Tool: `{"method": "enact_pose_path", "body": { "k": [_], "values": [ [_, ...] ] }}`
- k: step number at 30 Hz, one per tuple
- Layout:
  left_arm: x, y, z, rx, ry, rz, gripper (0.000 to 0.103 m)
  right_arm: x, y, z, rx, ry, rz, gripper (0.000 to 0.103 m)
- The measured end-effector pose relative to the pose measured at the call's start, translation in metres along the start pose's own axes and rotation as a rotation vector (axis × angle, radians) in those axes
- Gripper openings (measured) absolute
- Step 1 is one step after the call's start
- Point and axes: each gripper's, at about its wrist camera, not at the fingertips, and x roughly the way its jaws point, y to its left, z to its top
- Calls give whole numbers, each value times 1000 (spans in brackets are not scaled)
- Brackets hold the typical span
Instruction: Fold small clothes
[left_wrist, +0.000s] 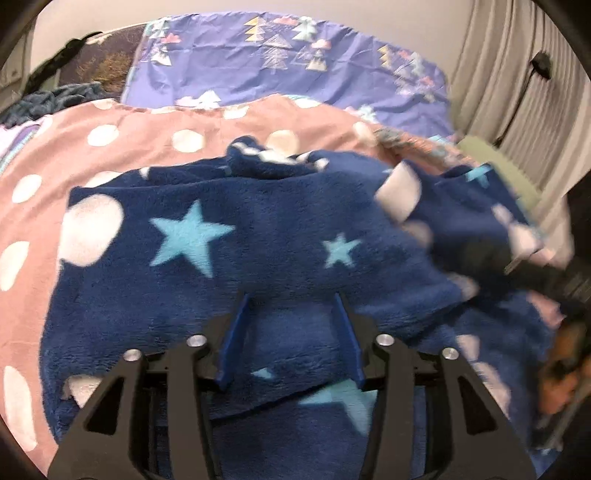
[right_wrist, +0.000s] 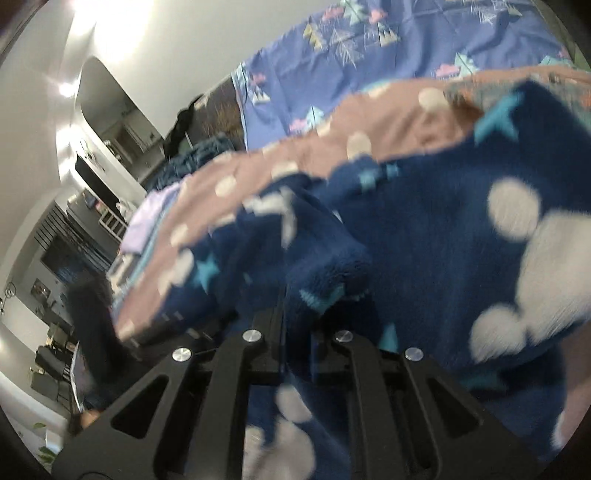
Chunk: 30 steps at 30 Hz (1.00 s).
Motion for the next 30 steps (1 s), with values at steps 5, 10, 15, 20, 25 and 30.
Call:
{"method": "enact_pose_path", "body": {
  "k": [5, 10, 15, 20, 25, 30],
  "values": [
    [-9, -18, 12, -66, -36, -237, 60, 0, -8, -12, 4, -15, 56, 17],
    [-3, -46, 25, -61, -19, -358, 68, -7, -2, -10, -69, -36, 124, 27],
    [10, -55, 36, -115, 28, -394, 71, -3, 9, -14, -149, 16, 164, 33],
    [32, -60, 36, -102, 101, -340, 69, -3, 6, -13, -125, 29, 180, 36],
    [35, -60, 48, -123, 84, -333, 9, -6, 10, -16, -141, 27, 189, 49],
    [-17, -78, 85, 38, -58, -276, 9, -27, 2, -11, -126, -39, 276, 49]
  ]
}}
